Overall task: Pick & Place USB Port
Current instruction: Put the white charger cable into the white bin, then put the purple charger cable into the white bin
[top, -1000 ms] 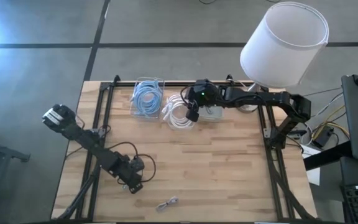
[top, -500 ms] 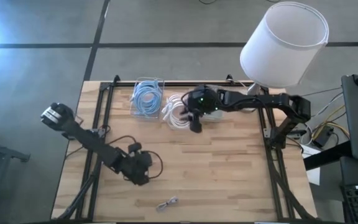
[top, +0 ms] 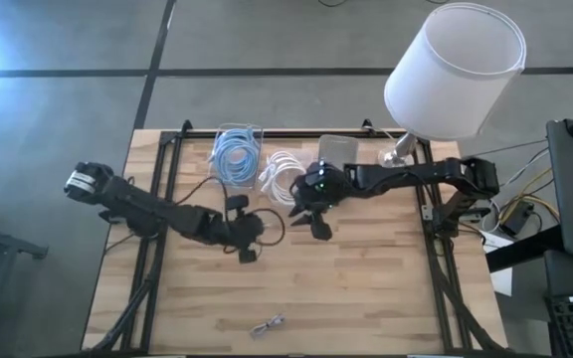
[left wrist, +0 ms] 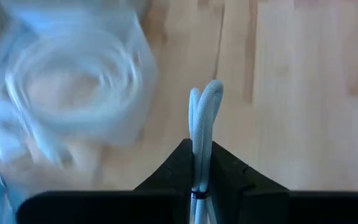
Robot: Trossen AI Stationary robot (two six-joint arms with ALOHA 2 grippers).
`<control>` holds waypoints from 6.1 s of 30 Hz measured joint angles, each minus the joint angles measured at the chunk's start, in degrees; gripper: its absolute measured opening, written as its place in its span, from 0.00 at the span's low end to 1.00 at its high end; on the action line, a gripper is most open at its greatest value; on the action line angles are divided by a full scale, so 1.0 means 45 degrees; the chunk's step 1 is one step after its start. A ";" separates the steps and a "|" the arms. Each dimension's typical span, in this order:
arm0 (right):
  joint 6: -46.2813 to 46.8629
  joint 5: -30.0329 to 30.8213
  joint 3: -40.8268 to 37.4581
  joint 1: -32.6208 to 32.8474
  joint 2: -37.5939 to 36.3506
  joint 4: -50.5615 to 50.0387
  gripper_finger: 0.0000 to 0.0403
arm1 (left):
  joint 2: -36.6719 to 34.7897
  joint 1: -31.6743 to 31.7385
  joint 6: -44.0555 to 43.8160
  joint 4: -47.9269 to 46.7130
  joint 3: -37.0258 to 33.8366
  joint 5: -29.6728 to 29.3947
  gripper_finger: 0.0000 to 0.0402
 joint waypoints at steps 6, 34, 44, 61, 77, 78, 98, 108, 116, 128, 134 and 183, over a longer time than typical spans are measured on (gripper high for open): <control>0.0889 0.2349 -0.0451 0.0417 0.0002 0.0202 0.28 | -0.0010 0.0760 0.2340 0.2304 0.0005 0.0024 0.08; 0.1411 0.3432 -0.1045 0.0480 0.0000 0.2905 0.33 | 0.0427 0.1650 0.3111 0.4364 -0.0063 -0.0010 0.09; 0.0687 0.3573 -0.0904 0.0455 0.0000 0.2905 0.10 | 0.0427 0.1650 0.3067 0.4555 -0.0063 -0.0026 0.09; 0.0551 0.3599 -0.0870 0.0347 -0.0010 0.2448 0.05 | 0.0432 0.1650 0.2460 0.4612 -0.0072 0.0034 0.12; 0.1698 0.3813 -0.0720 -0.0399 -0.1346 -0.1467 0.06 | 0.0427 0.1650 0.2022 0.4500 -0.0083 -0.0403 0.38; 0.2001 0.4055 -0.0715 -0.0393 -0.1612 -0.1889 0.06 | 0.0427 0.1650 0.1910 0.4495 -0.0083 -0.0403 0.38; 0.4983 1.2850 -0.4144 -0.2485 -0.6081 -0.3473 0.06 | 0.0427 0.1650 0.1374 0.4297 -0.0087 -0.0398 0.38; 0.3883 0.8268 -0.5494 -0.4492 -0.5469 0.0505 0.06 | 0.0427 0.1650 0.1204 0.4291 -0.0087 -0.0393 0.38; 0.3737 0.8262 -0.5493 -0.5068 -0.3568 0.0800 0.06 | 0.0427 0.1650 0.1164 0.4291 -0.0087 -0.0393 0.38; 0.2301 0.8264 -0.4266 -0.5052 -0.1257 0.0735 0.12 | 0.0427 0.1650 0.1110 0.4282 -0.0087 -0.0389 0.38; 0.2178 0.8241 -0.3904 -0.5047 -0.0937 0.0216 0.21 | 0.0427 0.1650 0.1110 0.4277 -0.0087 -0.0389 0.38; 0.0300 0.8216 -0.0637 -0.3653 -0.1365 -0.0578 0.36 | 0.1566 -0.2496 -0.6547 0.5013 -0.0048 0.4762 0.38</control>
